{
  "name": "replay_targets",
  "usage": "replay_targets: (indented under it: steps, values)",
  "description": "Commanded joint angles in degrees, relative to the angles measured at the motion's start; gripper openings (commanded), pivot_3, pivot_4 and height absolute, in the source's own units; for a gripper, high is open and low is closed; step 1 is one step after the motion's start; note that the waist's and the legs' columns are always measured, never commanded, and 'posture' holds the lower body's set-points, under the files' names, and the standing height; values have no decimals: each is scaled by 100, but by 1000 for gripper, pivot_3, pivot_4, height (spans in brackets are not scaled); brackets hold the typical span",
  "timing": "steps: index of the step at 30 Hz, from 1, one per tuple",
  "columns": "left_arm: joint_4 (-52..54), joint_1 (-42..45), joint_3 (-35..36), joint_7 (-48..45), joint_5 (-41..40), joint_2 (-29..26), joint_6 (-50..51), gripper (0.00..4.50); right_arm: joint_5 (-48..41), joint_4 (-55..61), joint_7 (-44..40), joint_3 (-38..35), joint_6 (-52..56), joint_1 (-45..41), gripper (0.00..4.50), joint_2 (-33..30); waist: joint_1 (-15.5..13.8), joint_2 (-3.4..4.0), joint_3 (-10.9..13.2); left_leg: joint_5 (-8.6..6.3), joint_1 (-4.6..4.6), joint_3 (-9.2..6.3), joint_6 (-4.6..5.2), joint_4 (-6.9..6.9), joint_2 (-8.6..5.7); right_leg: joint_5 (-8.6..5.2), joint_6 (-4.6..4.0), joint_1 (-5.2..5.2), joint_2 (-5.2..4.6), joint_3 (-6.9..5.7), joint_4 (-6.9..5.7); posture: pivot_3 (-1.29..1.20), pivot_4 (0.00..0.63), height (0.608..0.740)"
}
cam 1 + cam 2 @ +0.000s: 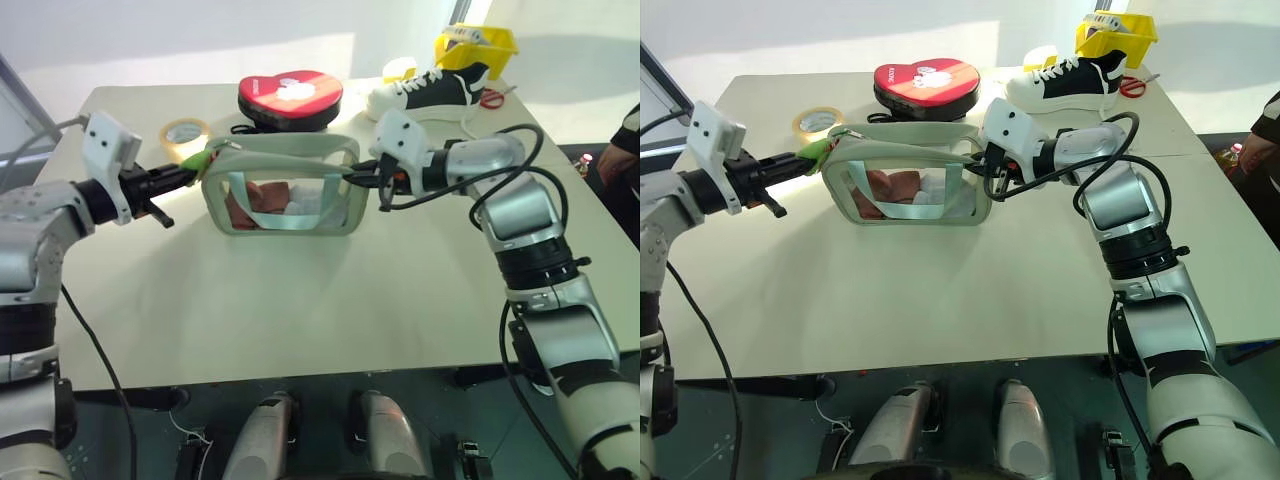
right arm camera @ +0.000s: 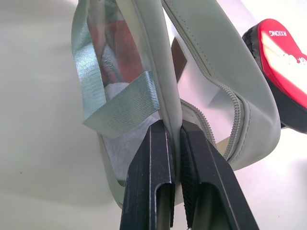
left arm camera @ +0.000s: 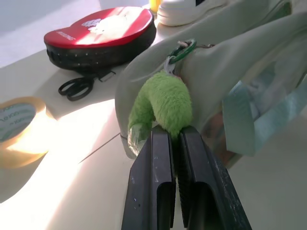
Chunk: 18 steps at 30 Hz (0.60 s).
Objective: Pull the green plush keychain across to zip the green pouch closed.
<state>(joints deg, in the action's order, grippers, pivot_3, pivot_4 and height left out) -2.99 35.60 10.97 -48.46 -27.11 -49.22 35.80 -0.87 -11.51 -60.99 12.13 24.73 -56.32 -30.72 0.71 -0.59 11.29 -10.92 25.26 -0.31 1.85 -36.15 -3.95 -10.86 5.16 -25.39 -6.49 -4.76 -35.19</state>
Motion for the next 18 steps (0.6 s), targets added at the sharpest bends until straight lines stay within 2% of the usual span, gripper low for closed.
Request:
replay_targets:
  steps: [1, 4, 9, 11, 14, 18]
  values:
    - [-33, 665, 348, -12, -311, -30, 72, 32, -63, 146, 29, 5, -52, -145, 0, 61, -2, -2, 0, 0, 1, -1, 0, -2, 0, 0, 0, 0, 2, -2, 0, 0, 150, 740]
    - [51, 1006, 264, -25, -474, 194, 136, 32, -75, 178, 45, -7, -31, -138, 0, 74, -2, -2, 0, 0, 0, -1, 1, -3, -1, 0, 1, 2, 2, -4, 0, 0, 150, 740]
    - [159, 1024, -571, -85, 140, 558, -380, 32, -95, 254, 67, -10, 33, -111, 0, 99, -6, -3, -1, 2, -1, 0, 2, -3, -3, 1, 1, 5, 2, -2, -2, 0, 150, 740]
    - [103, 936, -937, -158, 555, 542, -711, 32, -97, 292, 77, -10, 54, -86, 0, 97, 2, -2, -1, 2, -1, 0, 3, -4, -3, 1, 0, 5, 3, -1, -3, 0, 150, 740]
    - [68, 908, -1009, -268, 688, 500, -865, 32, -98, 329, 94, -9, 76, -66, 0, 82, 12, -2, -1, 2, -1, 1, 3, -2, -1, 1, 0, 2, 4, 0, -3, 0, 150, 740]
    - [-60, 1151, -803, -326, 707, 284, -782, 1498, -101, 313, 116, -18, 78, -72, 0, 59, 2, -3, -1, 2, 0, 1, 4, -3, -1, 1, 0, 2, 3, -1, -2, 0, 150, 740]
